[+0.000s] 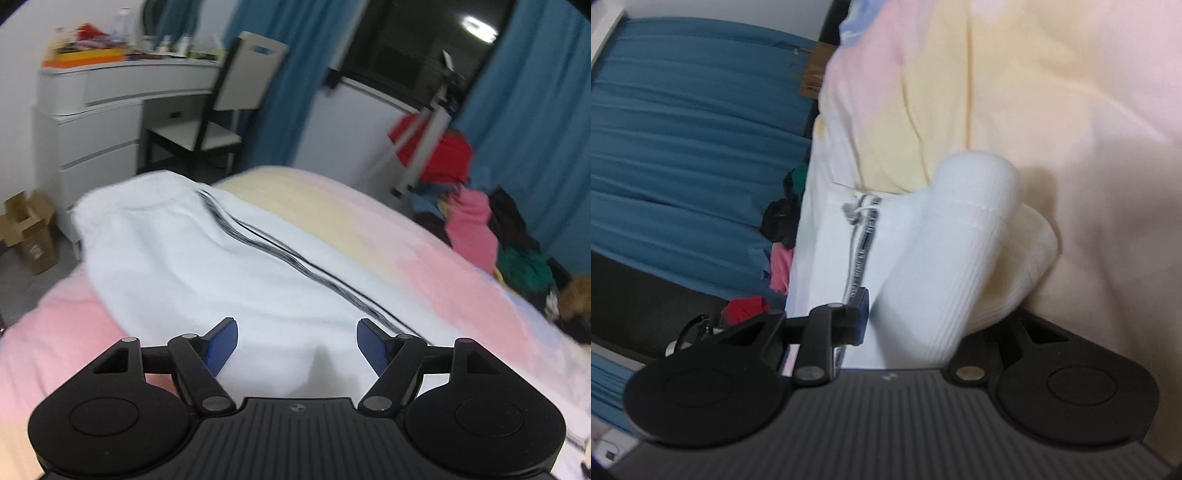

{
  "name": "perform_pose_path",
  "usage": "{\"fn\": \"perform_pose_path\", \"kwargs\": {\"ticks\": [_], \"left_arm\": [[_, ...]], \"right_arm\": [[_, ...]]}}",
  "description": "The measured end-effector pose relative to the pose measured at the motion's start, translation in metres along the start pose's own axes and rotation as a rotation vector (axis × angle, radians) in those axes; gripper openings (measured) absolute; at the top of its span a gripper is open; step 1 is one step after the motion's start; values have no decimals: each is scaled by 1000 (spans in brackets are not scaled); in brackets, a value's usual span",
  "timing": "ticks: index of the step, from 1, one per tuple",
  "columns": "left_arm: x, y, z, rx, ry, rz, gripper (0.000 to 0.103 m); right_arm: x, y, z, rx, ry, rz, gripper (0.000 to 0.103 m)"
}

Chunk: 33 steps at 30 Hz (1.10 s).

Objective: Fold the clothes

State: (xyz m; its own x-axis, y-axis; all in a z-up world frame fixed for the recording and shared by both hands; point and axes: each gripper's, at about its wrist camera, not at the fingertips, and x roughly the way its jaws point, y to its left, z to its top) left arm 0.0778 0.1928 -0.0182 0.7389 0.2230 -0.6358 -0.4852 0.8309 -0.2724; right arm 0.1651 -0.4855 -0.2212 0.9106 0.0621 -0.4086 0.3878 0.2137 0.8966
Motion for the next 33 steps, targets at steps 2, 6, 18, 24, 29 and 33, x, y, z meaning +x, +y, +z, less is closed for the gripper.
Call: {"fn": "perform_pose_path", "kwargs": {"ticks": [2,6,18,24,29,33], "left_arm": [[3,-16,-9,67,0,0,74],[6,-46,-30,197,-9,-14,78],[28,-85,-76,294,33,-75,79],[38,-99,-90,393,-11,-65,82],[69,-100,-107,458,107,-13,91],[72,-101,-110,497,118,-11,94]], "right_arm": [[5,5,-1,-50,8,-31,30],[3,16,-2,-121,9,1,33],[7,16,0,-165,39,1,31],[6,27,-8,-270,7,-80,15],[3,48,-19,-367,-49,-185,12],[-20,65,-39,-546,-138,-258,12]]}}
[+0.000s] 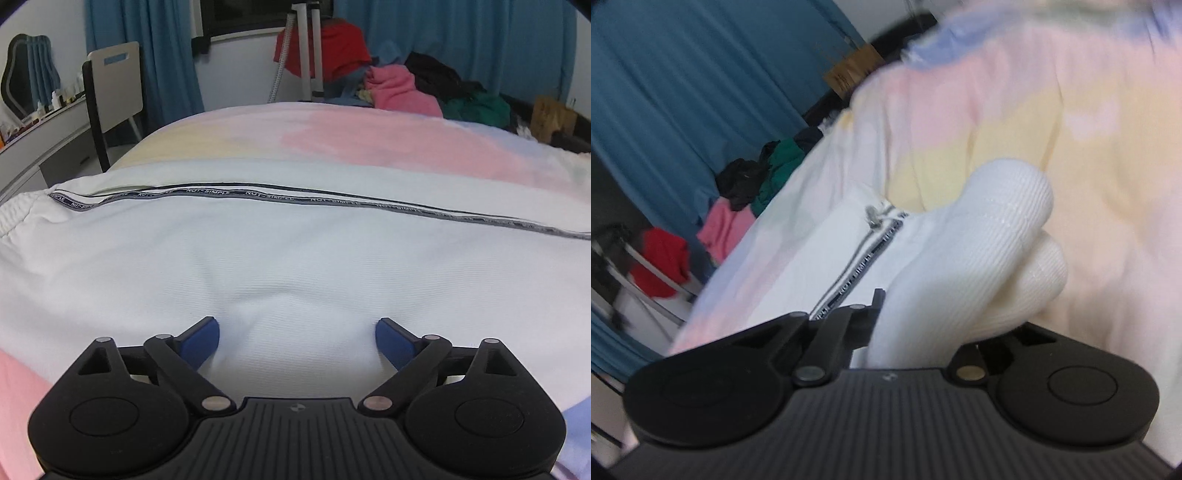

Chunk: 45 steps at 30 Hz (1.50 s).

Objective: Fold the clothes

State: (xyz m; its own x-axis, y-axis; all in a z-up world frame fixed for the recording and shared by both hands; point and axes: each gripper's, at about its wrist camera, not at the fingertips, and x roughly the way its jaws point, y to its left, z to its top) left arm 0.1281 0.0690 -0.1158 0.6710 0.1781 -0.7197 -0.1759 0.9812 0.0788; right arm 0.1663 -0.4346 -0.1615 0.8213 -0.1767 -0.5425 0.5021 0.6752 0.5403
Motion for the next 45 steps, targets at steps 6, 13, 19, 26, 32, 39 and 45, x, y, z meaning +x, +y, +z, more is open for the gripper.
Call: {"fn": "perform_pose_path", "kwargs": {"ticks": [6,13,19,26,32,39,45], "left_arm": [[-3,4,1,-17,4,-17,94],[-21,24,18,-101,-46,-58,92],[-38,44,27,-191,-104,-69,92],[-50,58,32,-265,-130,-102,92],[-54,63,34,-314,-150,-162,92],[-49,67,29,-353,-147,-272,92],[-36,64,22,-368,-77,-376,90]], "right_arm": [[-26,72,-3,-308,-223,-54,12],[-75,170,-62,-712,-457,131,12],[-107,220,-171,-1095,-513,349,12],[-86,209,-290,-1511,-283,450,13],[-99,211,-272,-1459,-296,435,13],[-115,239,-299,-1440,-222,484,13],[-132,238,-286,-1406,-35,575,52]]}}
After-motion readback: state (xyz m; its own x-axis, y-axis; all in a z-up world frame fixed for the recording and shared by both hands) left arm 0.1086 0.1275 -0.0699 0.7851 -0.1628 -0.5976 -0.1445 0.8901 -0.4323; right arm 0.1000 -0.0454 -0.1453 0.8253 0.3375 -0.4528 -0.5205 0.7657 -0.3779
